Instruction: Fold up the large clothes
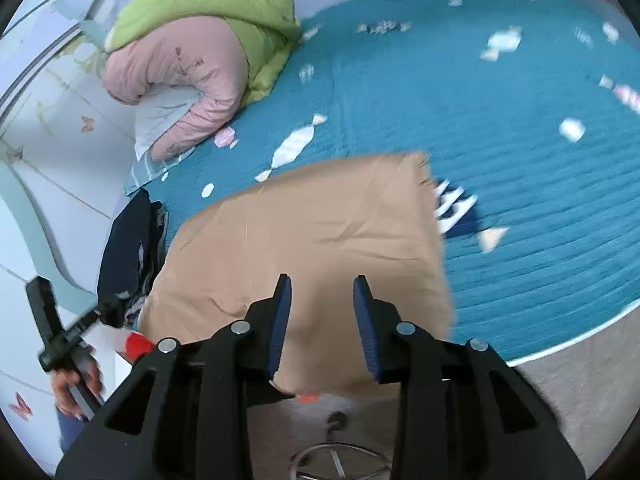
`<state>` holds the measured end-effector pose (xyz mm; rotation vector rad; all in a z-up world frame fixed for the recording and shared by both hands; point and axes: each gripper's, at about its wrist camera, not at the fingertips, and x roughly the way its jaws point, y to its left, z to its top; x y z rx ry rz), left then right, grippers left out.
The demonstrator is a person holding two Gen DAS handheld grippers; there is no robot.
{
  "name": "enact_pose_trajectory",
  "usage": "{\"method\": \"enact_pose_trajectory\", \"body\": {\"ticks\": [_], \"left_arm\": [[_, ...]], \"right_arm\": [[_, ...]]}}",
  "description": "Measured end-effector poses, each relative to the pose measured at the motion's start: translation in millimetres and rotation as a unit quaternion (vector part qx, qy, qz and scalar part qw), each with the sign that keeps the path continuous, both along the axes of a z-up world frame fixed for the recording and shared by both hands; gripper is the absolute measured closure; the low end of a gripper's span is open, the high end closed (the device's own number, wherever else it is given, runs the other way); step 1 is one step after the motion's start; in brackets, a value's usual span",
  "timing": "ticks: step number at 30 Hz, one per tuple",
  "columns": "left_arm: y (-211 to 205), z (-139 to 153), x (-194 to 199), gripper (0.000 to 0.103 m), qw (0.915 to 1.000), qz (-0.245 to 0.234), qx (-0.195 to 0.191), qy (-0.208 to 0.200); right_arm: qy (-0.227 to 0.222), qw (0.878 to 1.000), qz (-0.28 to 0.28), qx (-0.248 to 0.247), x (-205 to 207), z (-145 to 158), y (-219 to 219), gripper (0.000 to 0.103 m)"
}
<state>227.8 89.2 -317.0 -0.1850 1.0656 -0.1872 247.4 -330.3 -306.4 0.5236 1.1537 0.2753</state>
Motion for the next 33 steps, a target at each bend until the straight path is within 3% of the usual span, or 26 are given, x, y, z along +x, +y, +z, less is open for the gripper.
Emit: {"method": "enact_pose_trajectory", "body": {"ticks": [1, 4, 6, 7, 10, 14, 18, 22, 28, 33], "left_arm": [[-5, -27, 9, 0.020, 0.9989, 0.006, 0.024, 0.041], [-5, -77, 12, 0.019, 0.9935, 0.020, 0.050, 0.100], [-1, -93, 8, 0.017, 0.9938, 0.022, 0.041, 0.101], [-2, -95, 7, 0.015, 0.9941, 0.020, 0.045, 0.096], [-3, -92, 9, 0.015, 0.9946, 0.017, 0.045, 0.092], [14, -69, 8, 0.015, 0.9976, 0.037, -0.006, 0.058], [43, -54, 4, 0.014, 0.9949, 0.085, -0.047, 0.030], [65, -59, 3, 0.014, 0.9917, 0.115, -0.048, 0.033], [83, -81, -6, 0.014, 0.9835, 0.145, -0.085, 0.068], [86, -98, -7, 0.014, 0.9806, 0.143, -0.104, 0.084]], "right_arm": [[0.029, 1.000, -0.008, 0.001, 2, -18, 2, 0.073], [0.101, 0.994, -0.023, -0.030, 2, -70, 2, 0.078], [0.126, 0.991, -0.040, -0.030, -2, -100, -4, 0.095], [0.127, 0.991, -0.047, -0.019, -2, -103, -8, 0.096], [0.126, 0.991, -0.038, -0.026, 2, -98, -8, 0.096], [0.087, 0.995, -0.029, -0.036, 6, -59, 0, 0.089], [0.022, 1.000, 0.005, -0.005, 31, -20, 40, 0.089], [-0.009, 0.999, 0.051, 0.007, 70, -2, 100, 0.090], [0.028, 0.998, 0.059, -0.015, 125, -29, 157, 0.092], [0.104, 0.991, 0.046, -0.069, 156, -85, 174, 0.098]]}}
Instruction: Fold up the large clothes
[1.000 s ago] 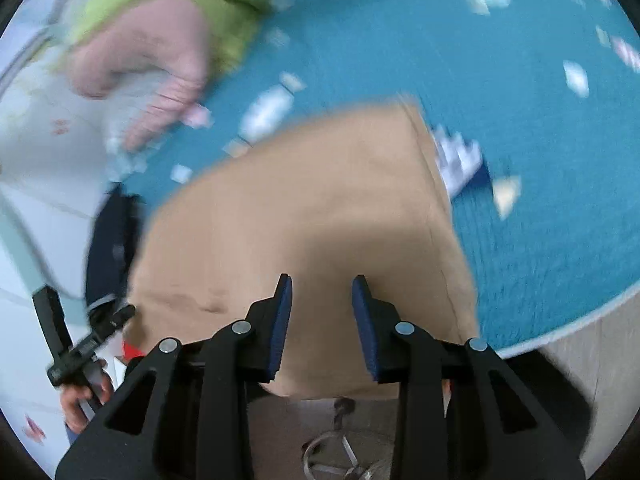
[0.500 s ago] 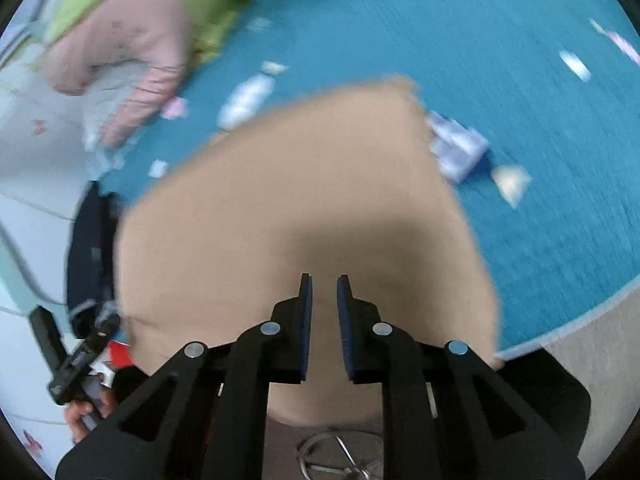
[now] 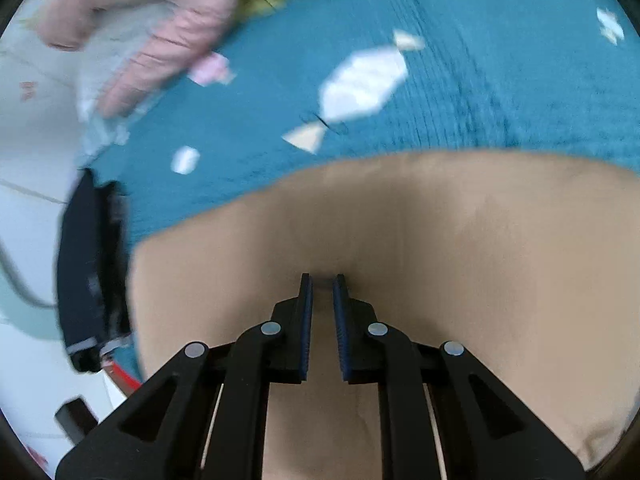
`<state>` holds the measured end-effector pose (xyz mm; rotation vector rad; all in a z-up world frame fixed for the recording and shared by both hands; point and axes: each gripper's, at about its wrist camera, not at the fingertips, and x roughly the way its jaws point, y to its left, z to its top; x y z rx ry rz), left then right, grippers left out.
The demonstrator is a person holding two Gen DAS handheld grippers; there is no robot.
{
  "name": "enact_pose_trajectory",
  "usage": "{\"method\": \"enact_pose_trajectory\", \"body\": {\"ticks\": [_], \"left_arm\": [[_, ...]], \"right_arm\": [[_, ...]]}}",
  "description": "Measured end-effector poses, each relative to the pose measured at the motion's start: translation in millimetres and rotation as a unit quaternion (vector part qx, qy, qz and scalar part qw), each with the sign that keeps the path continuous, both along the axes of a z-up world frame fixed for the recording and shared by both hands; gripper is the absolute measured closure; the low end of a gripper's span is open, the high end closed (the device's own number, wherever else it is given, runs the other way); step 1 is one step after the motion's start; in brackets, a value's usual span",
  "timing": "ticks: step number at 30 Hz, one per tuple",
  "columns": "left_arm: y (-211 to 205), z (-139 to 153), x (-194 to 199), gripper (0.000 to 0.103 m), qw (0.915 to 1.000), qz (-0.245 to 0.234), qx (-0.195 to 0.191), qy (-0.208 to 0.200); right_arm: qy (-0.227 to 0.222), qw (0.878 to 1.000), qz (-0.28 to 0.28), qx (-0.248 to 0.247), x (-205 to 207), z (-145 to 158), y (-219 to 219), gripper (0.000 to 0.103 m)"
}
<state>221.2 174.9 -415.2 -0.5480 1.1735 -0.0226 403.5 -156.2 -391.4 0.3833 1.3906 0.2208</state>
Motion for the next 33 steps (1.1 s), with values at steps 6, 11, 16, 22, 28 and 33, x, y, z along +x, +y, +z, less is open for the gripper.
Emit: {"method": "enact_pose_trajectory", "body": {"ticks": [6, 11, 16, 22, 28, 33], "left_arm": [[-8, -12, 5, 0.014, 0.9997, -0.018, -0.010, 0.012], [-10, -19, 8, 0.013, 0.9998, -0.015, -0.009, 0.013], [-10, -21, 9, 0.012, 0.9997, -0.013, -0.014, 0.012], [-8, -20, -1, 0.012, 0.9991, -0.011, -0.037, 0.015], [-10, -26, -8, 0.012, 0.9979, -0.007, -0.061, 0.020], [-14, -28, -8, 0.012, 0.9980, -0.016, -0.056, 0.024]], "right_arm": [[-0.007, 1.000, -0.003, -0.007, 5, -4, 2, 0.098], [-0.006, 0.999, 0.012, 0.040, -44, 15, -11, 0.098], [-0.001, 0.999, 0.009, 0.043, -89, 1, -14, 0.100], [-0.017, 0.998, -0.007, 0.054, -89, -8, -16, 0.102], [0.003, 0.998, 0.009, 0.066, -132, -4, -17, 0.100], [-0.002, 0.996, -0.018, 0.090, -131, -27, -27, 0.103]]}}
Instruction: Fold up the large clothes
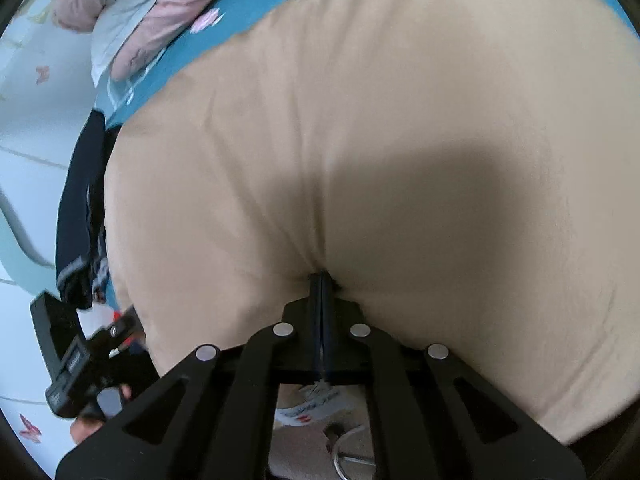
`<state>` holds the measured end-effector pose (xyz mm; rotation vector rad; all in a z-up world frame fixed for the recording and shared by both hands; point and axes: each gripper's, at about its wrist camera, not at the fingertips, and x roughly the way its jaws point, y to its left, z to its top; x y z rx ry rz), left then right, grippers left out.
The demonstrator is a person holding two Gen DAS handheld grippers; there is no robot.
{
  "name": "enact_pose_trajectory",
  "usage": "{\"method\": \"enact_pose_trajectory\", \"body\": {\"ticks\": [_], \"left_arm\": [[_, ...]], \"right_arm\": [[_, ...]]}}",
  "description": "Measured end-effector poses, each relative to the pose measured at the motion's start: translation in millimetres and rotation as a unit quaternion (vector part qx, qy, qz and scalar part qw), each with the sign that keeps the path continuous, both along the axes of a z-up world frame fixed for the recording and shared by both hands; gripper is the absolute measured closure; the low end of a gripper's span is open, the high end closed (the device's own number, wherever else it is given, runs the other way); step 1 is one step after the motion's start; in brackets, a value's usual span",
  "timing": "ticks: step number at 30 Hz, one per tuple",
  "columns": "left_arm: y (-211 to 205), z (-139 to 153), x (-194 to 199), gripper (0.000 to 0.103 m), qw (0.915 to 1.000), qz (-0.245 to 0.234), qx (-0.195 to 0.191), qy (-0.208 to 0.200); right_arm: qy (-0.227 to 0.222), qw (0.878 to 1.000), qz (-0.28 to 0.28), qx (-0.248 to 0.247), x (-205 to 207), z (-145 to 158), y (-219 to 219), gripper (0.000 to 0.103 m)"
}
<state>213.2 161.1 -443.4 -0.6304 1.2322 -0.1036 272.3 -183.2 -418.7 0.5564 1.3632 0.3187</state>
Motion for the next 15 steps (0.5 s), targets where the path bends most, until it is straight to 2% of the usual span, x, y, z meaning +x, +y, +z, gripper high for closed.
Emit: {"method": "enact_pose_trajectory", "body": {"ticks": [3, 4, 5, 7, 8, 10, 11, 13, 15], "left_arm": [[-5, 0, -1, 0.016, 0.9999, -0.001, -0.012, 0.008], [-9, 0, -1, 0.021, 0.9997, -0.004, -0.022, 0.010], [-11, 0, -1, 0.022, 0.9997, -0.007, -0.022, 0.011], [-17, 3, -2, 0.033, 0.9997, -0.020, -0.013, 0.007], [-19, 4, -2, 0.035, 0.9997, -0.024, -0.007, 0.007], [-23, 9, -1, 0.055, 0.9994, -0.033, -0.007, 0.000], [-24, 15, -1, 0.057, 0.9993, -0.036, 0.002, -0.006], [-26, 23, 0, 0.068, 0.9990, -0.041, 0.003, -0.015], [-27, 37, 0, 0.071, 0.9984, -0.048, 0.002, -0.030]], "right_arm": [[-0.023, 1.000, 0.014, -0.008, -4, 14, 1, 0.103], [-0.039, 0.999, 0.014, -0.011, -10, 23, 1, 0.099], [-0.062, 0.998, 0.016, -0.018, -17, 33, 3, 0.096], [-0.102, 0.994, 0.030, -0.033, -28, 50, 9, 0.096], [-0.129, 0.990, 0.042, -0.038, -37, 60, 15, 0.096], [-0.159, 0.984, 0.061, -0.050, -48, 70, 26, 0.096], [-0.182, 0.978, 0.076, -0.060, -56, 76, 35, 0.094], [-0.205, 0.972, 0.095, -0.062, -66, 80, 47, 0.090], [-0.224, 0.966, 0.114, -0.060, -76, 85, 60, 0.081]]}}
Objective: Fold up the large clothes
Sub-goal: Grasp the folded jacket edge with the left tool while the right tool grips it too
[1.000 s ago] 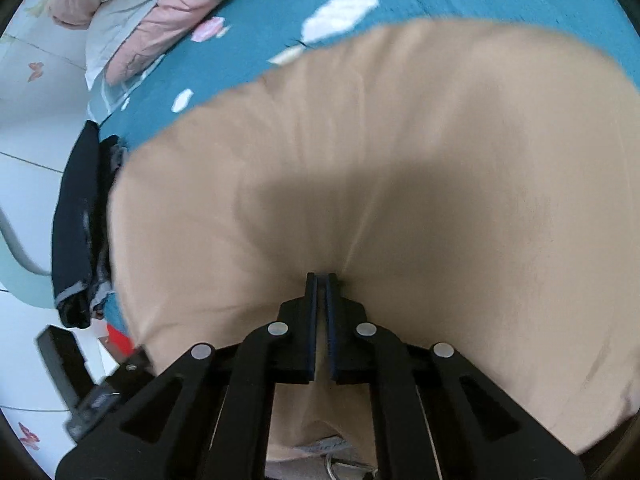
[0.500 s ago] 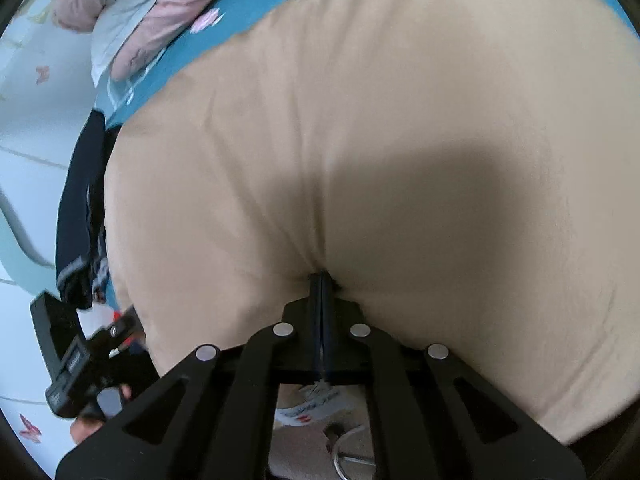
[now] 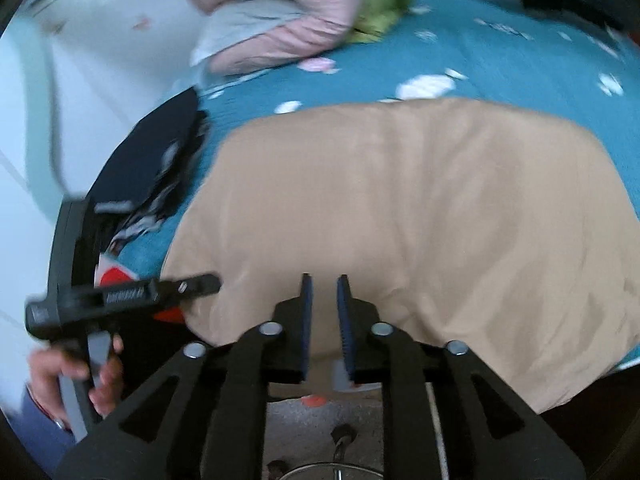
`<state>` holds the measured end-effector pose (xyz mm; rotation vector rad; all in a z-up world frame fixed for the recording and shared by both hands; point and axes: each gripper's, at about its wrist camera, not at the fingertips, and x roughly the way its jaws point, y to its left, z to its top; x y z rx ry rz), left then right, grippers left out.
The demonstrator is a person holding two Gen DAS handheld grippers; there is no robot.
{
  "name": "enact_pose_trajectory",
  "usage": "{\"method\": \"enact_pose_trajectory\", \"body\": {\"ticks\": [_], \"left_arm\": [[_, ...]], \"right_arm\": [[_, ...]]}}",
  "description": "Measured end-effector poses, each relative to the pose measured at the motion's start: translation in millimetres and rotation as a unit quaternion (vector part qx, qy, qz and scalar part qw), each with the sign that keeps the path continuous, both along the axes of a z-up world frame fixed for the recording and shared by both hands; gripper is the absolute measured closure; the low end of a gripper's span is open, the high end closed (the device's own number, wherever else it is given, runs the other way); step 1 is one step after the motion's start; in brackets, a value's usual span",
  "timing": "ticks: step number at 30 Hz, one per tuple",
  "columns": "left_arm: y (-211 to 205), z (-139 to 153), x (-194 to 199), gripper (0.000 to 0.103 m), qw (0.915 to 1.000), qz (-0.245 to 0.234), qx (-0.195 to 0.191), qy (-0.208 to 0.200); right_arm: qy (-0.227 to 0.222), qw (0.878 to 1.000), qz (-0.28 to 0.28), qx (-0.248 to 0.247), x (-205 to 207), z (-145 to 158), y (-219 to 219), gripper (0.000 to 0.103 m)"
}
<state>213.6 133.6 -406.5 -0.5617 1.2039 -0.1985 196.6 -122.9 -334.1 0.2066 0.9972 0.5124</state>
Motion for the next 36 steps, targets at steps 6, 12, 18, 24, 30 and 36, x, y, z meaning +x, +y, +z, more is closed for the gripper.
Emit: {"method": "enact_pose_trajectory", "body": {"ticks": [6, 12, 18, 24, 30, 36], "left_arm": [[-7, 40, 2, 0.077, 0.9987, -0.017, -0.023, -0.043], [-29, 68, 12, 0.077, 0.9975, -0.037, -0.028, -0.054], [-38, 75, 19, 0.077, 0.9972, -0.039, -0.044, -0.047], [-40, 78, 23, 0.077, 0.9963, -0.040, -0.065, -0.040], [-36, 79, 27, 0.079, 0.9945, -0.027, -0.095, -0.035], [-32, 107, 19, 0.054, 0.9850, -0.035, -0.151, -0.076]], "right_arm": [[-0.047, 0.998, 0.039, 0.012, -24, 14, 24, 0.053], [-0.095, 0.993, 0.069, 0.003, -34, 30, 50, 0.039], [-0.117, 0.990, 0.071, -0.018, -26, 25, 68, 0.037], [-0.124, 0.991, 0.043, -0.023, -8, 14, 69, 0.037], [-0.106, 0.993, 0.042, -0.017, 8, 12, 66, 0.078], [-0.087, 0.995, 0.028, 0.028, 14, 17, 43, 0.086]]}}
